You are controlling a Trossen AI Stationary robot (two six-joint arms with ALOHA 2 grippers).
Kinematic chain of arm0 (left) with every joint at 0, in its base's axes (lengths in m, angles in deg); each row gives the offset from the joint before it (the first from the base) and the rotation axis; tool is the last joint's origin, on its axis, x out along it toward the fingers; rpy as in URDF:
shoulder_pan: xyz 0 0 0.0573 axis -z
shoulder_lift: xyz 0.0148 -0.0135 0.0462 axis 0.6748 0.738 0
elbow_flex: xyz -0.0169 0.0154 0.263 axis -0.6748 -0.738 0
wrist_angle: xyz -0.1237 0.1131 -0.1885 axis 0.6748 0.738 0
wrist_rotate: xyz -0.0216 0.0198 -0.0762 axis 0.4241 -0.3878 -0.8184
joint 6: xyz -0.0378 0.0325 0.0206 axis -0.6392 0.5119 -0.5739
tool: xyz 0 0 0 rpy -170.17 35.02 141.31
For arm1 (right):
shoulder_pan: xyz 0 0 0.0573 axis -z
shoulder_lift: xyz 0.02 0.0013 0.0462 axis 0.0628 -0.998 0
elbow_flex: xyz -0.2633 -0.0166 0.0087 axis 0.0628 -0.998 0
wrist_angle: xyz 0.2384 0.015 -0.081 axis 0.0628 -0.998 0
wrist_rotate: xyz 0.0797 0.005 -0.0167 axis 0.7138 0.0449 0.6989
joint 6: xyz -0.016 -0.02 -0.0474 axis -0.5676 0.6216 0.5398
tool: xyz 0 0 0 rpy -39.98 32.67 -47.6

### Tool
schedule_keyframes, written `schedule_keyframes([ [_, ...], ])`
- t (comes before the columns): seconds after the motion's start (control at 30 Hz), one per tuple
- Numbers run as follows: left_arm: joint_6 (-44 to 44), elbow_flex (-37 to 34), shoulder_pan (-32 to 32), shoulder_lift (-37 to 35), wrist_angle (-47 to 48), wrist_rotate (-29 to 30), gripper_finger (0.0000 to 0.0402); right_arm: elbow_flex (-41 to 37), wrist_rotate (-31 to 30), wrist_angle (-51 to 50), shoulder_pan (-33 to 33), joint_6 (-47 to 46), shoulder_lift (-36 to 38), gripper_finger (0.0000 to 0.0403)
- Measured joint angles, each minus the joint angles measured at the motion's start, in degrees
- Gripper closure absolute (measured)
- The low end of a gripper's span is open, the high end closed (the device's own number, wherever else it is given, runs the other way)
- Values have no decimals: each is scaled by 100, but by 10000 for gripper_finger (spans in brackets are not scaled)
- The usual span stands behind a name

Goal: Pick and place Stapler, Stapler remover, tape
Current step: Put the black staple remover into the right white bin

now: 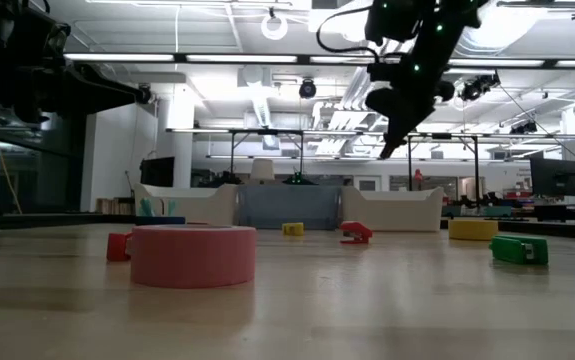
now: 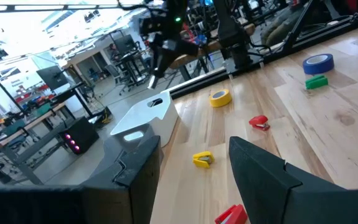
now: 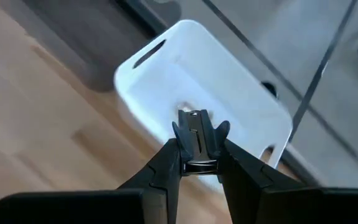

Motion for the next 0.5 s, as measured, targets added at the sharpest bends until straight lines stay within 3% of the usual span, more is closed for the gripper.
schedule_keyframes([
  [0.27, 0, 0, 1, 0, -2, -2, 215, 0, 1166, 287, 1088, 2139, -73, 319],
  [0.5, 0, 0, 1, 0, -2, -2, 215, 0, 1726, 464, 1843, 2677, -515, 315],
])
